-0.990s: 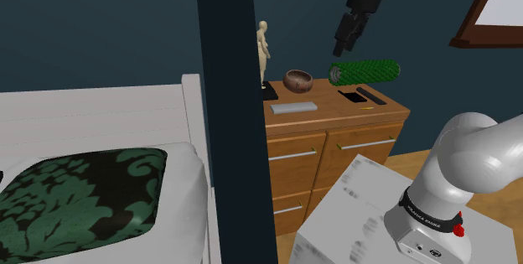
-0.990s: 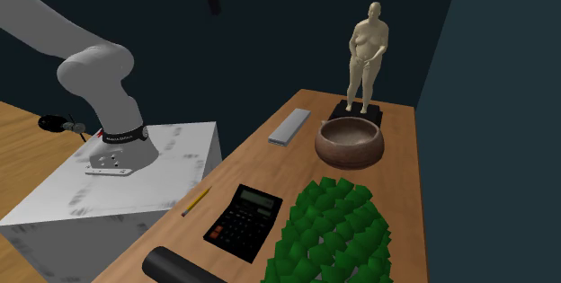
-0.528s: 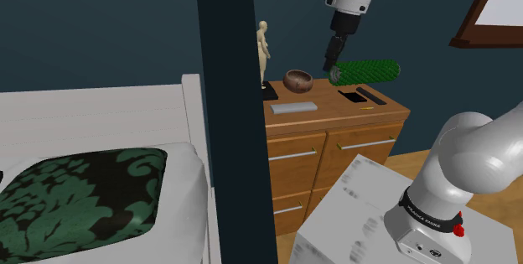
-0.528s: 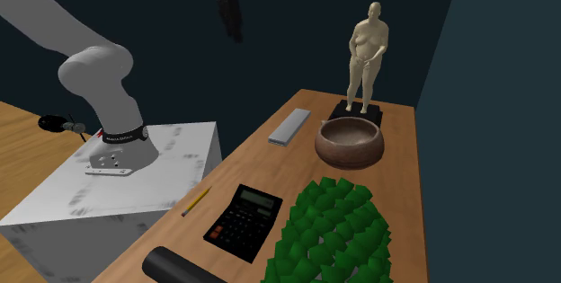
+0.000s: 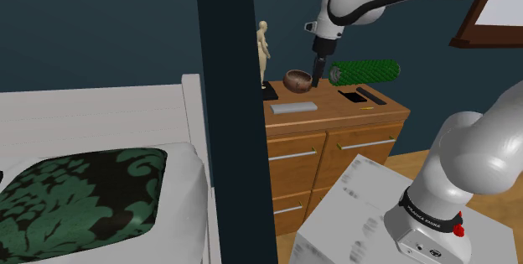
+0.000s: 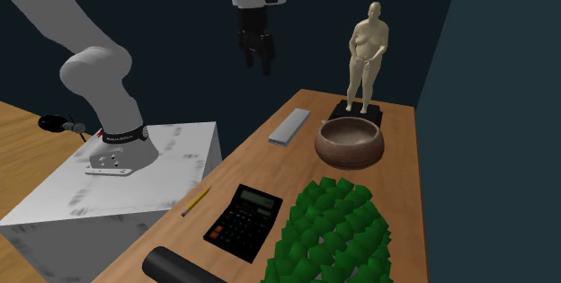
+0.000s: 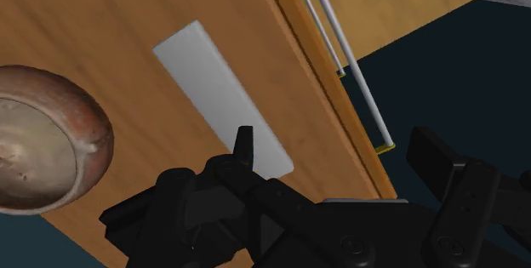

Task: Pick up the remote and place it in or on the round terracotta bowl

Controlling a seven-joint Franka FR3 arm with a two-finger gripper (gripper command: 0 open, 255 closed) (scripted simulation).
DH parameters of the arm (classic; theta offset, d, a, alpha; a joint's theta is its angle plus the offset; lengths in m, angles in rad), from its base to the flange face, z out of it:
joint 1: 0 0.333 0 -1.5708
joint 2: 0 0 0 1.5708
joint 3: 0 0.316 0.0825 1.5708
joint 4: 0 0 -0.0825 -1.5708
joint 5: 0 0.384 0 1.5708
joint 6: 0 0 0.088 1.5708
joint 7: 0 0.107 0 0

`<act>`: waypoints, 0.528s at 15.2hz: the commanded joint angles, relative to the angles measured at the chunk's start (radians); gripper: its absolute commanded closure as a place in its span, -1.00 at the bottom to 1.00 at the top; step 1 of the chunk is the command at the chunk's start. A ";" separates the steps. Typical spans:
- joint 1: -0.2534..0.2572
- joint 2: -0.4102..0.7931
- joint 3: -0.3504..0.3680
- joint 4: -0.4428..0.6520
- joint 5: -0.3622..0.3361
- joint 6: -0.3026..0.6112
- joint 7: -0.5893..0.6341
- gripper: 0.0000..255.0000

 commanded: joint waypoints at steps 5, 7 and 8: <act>0.027 0.228 -0.067 0.079 0.039 0.108 -0.237 -1.00; 0.031 0.309 -0.079 0.116 0.062 0.138 -0.315 -1.00; 0.031 0.351 -0.082 0.136 0.075 0.151 -0.353 -1.00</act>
